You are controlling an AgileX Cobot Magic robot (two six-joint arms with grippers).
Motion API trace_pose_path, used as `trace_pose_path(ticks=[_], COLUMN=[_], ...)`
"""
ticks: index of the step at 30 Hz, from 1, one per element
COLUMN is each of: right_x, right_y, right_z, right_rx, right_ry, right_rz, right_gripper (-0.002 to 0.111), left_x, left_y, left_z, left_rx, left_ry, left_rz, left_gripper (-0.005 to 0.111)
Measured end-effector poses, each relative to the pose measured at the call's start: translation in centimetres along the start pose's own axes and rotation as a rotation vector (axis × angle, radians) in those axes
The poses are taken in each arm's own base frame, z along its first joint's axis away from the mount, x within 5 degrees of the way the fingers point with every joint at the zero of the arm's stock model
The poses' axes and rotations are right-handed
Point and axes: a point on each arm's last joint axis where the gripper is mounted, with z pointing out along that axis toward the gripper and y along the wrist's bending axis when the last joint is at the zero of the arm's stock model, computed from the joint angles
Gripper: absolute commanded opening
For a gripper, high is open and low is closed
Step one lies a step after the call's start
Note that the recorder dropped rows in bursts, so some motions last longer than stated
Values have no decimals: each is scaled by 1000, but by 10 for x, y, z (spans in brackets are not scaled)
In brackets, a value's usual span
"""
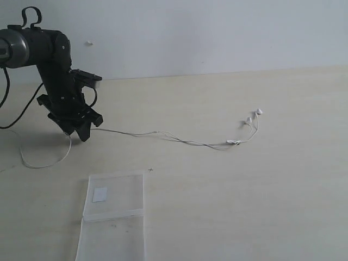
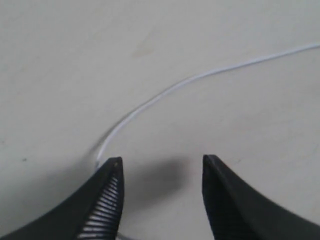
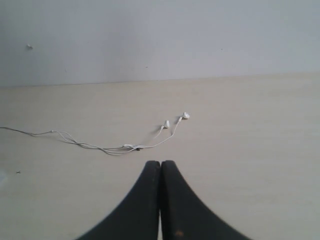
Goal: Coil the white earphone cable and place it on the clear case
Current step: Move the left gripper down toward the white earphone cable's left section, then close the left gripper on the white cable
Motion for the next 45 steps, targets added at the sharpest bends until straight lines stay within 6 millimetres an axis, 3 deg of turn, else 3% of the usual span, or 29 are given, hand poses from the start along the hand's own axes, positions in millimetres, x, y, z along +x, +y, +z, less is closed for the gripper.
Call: trace_pose_path(ticks=[13,21,29,35,45], right_x=[0,0,0,0,0], right_y=[0,0,0,0,0], right_z=[0,0,0,0,0], right_rx=[0,0,0,0,-1], right_ry=[0,0,0,0,-2], right_rz=[0,0,0,0,0], right_gripper=[0,0,0,0,0], left_x=[1,-6,-12,-7,1], left_y=[9,1,5,13,12], left_z=[-1,-4,-14,-17,-8], left_rx=[-107,-24,-66,-160,-141], left_ry=[21,-64,-144,-89,18], left_rz=[46,15,23,30,22], left_gripper=[49,49,49,49,49])
